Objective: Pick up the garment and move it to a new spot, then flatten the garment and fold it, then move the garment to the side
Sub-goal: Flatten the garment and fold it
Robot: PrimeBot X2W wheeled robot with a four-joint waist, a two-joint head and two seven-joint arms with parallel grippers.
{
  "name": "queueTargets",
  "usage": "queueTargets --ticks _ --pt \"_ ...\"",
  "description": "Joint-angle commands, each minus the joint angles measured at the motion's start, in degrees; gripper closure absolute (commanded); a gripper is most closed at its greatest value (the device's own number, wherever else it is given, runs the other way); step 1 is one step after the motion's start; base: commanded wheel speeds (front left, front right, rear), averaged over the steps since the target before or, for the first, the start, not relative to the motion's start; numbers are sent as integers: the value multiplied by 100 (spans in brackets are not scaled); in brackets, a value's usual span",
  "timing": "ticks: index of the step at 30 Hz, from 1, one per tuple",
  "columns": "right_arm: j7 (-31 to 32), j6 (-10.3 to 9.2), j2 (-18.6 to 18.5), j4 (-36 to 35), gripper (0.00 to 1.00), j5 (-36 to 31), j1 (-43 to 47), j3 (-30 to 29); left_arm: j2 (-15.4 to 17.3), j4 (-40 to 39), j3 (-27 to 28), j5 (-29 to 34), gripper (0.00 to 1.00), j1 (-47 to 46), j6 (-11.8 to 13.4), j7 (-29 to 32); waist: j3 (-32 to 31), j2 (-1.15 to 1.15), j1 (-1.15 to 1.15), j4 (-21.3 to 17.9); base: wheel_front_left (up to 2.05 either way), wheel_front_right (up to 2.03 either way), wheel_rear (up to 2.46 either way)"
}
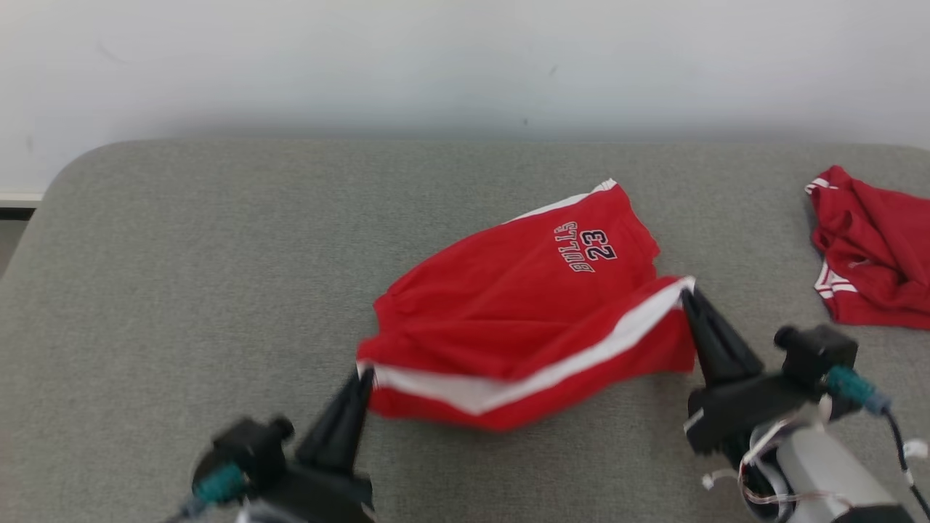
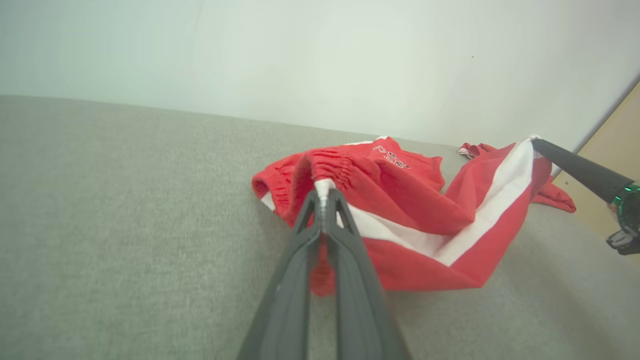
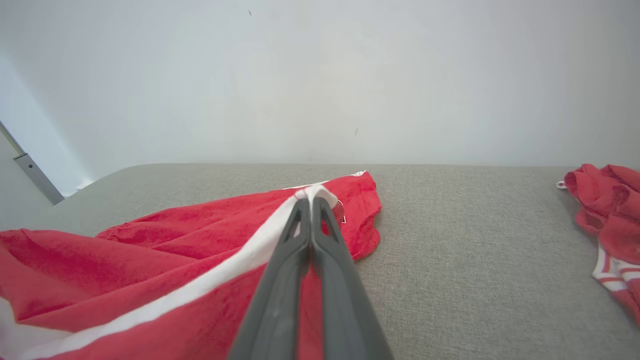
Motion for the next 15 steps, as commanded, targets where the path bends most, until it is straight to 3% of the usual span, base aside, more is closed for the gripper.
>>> queueTargets --ticks 1,7,15 --pt "-24 -17 -3 -106 100 116 -173 -44 81 -106 29 -33 100 -309 11 -16 68 0 1 -105 0 0 0" --pt "113 -17 4 -401 100 657 -1258 -71 554 -120 -261 -614 100 -1991 11 71 628 0 1 -319 0 0 0" --pt "595 -17 -51 -183 100 1183 -3822 -474 1001 254 -399 -1652 100 -5256 12 900 2043 0 1 -543 0 0 0"
